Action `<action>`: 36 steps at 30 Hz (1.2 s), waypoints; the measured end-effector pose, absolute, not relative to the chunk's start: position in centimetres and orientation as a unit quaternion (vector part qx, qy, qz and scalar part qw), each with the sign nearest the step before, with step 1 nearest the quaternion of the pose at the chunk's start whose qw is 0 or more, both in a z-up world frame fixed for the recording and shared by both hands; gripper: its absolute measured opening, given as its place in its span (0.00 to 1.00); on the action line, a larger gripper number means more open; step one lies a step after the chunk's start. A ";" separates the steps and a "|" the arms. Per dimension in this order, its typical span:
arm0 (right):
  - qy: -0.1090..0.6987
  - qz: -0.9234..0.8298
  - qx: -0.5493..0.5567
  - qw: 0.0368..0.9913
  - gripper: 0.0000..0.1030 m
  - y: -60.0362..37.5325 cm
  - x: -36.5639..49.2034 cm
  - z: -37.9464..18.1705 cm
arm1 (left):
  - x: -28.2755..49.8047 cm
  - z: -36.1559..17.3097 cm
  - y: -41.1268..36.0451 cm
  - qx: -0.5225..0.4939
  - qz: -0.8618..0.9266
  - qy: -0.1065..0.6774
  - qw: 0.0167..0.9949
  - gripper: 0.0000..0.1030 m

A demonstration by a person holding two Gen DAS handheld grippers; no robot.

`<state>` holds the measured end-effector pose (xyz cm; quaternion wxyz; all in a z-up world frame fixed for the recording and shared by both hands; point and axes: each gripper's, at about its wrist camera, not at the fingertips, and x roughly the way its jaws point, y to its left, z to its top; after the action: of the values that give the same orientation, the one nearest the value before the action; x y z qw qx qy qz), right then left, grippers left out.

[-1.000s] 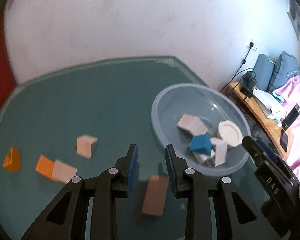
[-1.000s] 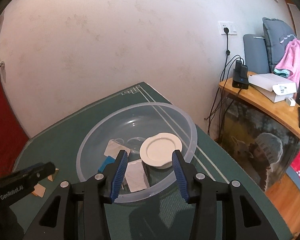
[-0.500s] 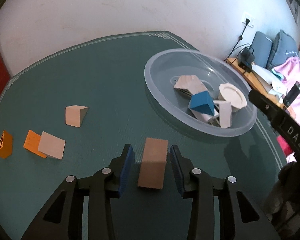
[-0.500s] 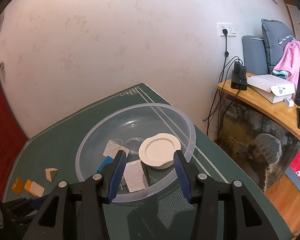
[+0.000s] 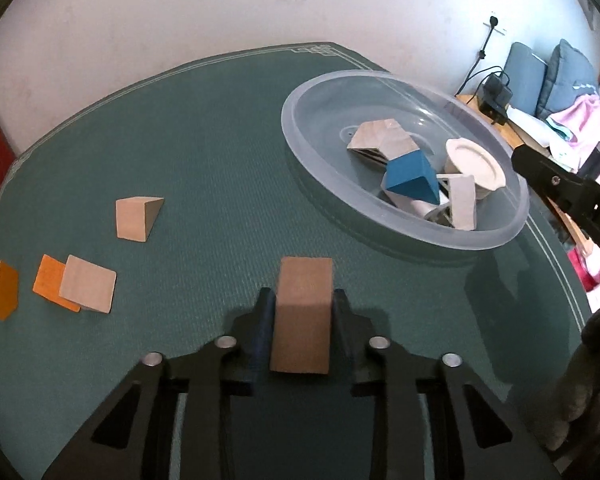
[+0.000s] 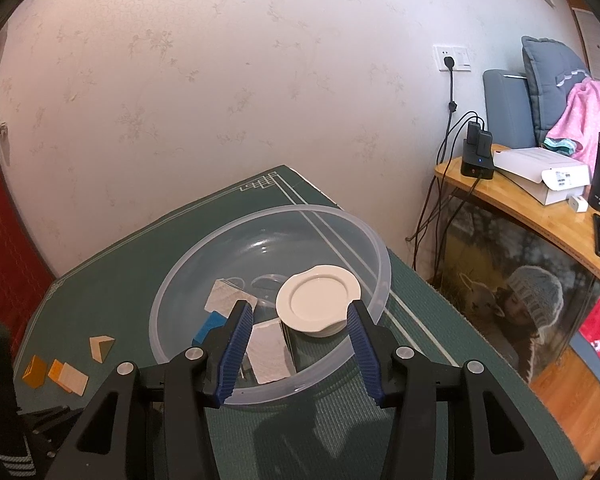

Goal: Organize rigid objects
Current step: 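Carry the brown block into the clear bowl and open the left tool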

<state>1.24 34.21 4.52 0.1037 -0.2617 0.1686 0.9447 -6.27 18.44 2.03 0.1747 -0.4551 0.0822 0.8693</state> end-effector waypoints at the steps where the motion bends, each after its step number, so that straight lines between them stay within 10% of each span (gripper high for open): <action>1: 0.169 0.945 -0.262 0.104 0.51 34.2 1.3 4.4 | -6.2 2.2 18.4 -0.453 0.870 0.081 0.174 0.28; 28: 0.190 0.938 -0.259 0.129 0.51 35.3 1.4 4.2 | -10.2 7.2 22.8 -0.396 0.894 0.048 0.206 0.28; 36: 0.192 0.938 -0.259 0.131 0.51 35.3 1.3 4.2 | -10.4 7.2 22.3 -0.394 0.898 0.033 0.194 0.55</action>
<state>1.31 35.29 4.23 0.1314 -0.2588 0.1916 0.9376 -10.37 22.26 7.24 0.1936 -0.3943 0.0327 0.8977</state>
